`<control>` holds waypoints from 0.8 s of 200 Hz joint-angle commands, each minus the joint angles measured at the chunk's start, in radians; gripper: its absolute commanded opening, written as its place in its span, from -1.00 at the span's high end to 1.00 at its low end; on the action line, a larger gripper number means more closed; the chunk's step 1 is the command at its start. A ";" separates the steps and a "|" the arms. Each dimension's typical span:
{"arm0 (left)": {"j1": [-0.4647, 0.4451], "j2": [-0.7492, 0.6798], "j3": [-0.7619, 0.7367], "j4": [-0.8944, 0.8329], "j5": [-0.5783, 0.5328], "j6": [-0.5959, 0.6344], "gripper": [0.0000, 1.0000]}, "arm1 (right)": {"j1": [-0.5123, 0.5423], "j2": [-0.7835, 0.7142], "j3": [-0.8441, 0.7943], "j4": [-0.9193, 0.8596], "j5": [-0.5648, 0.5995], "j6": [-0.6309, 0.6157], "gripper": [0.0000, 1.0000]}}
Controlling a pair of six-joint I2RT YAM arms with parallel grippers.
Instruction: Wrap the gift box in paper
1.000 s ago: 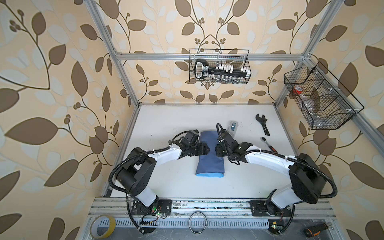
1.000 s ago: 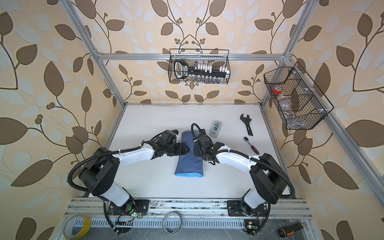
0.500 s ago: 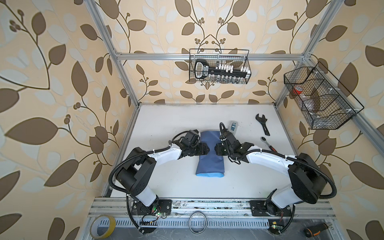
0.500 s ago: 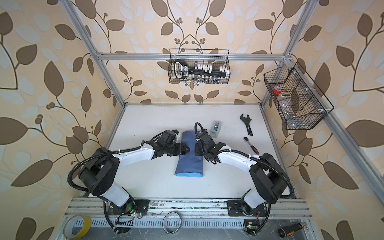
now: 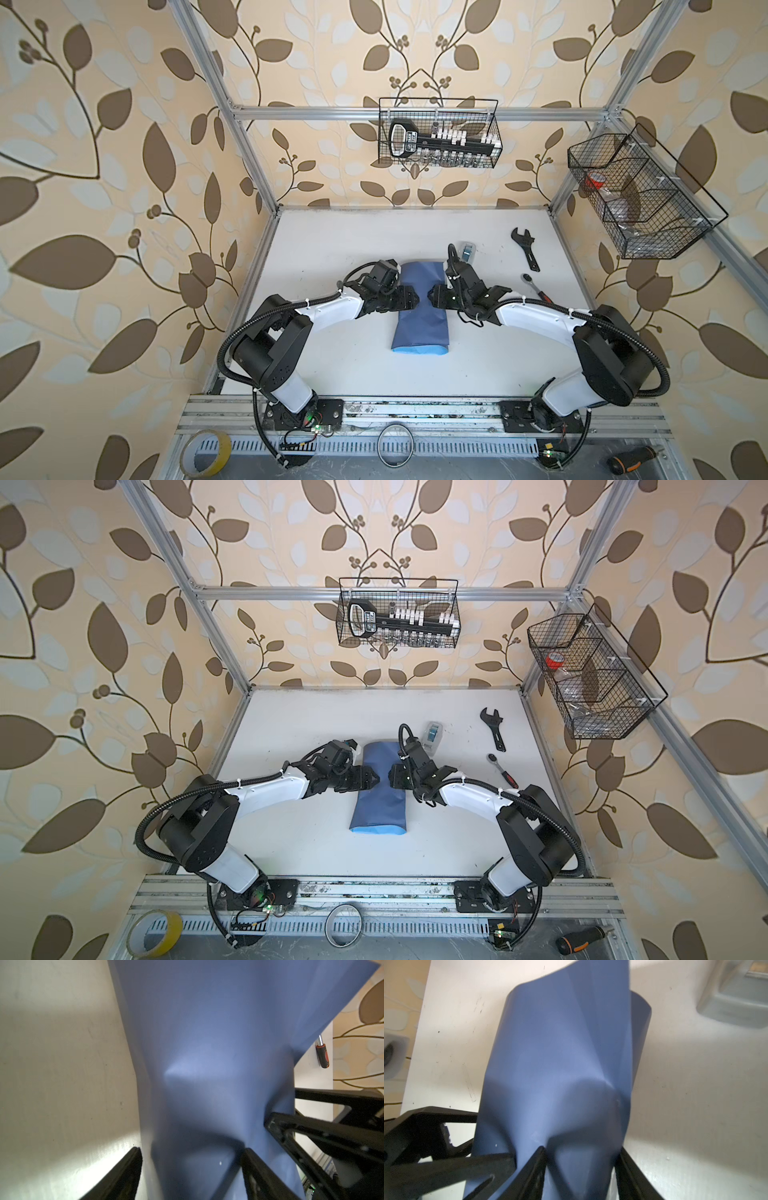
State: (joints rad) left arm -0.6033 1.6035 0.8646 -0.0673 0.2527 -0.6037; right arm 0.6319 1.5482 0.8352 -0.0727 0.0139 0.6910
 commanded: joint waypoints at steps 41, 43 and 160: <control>-0.008 0.059 -0.027 -0.198 -0.115 0.040 -0.53 | -0.029 0.090 -0.083 0.158 -0.191 0.072 -0.17; -0.008 0.060 -0.027 -0.198 -0.115 0.039 -0.53 | -0.030 0.092 -0.084 0.164 -0.194 0.074 -0.17; -0.010 0.093 0.009 -0.214 -0.121 0.006 -0.53 | -0.146 0.018 -0.131 0.257 -0.309 0.053 -0.63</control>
State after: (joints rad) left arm -0.6033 1.6123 0.8951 -0.1081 0.2340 -0.6052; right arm 0.5114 1.6104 0.7265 0.2031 -0.2523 0.7700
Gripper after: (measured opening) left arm 0.765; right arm 0.799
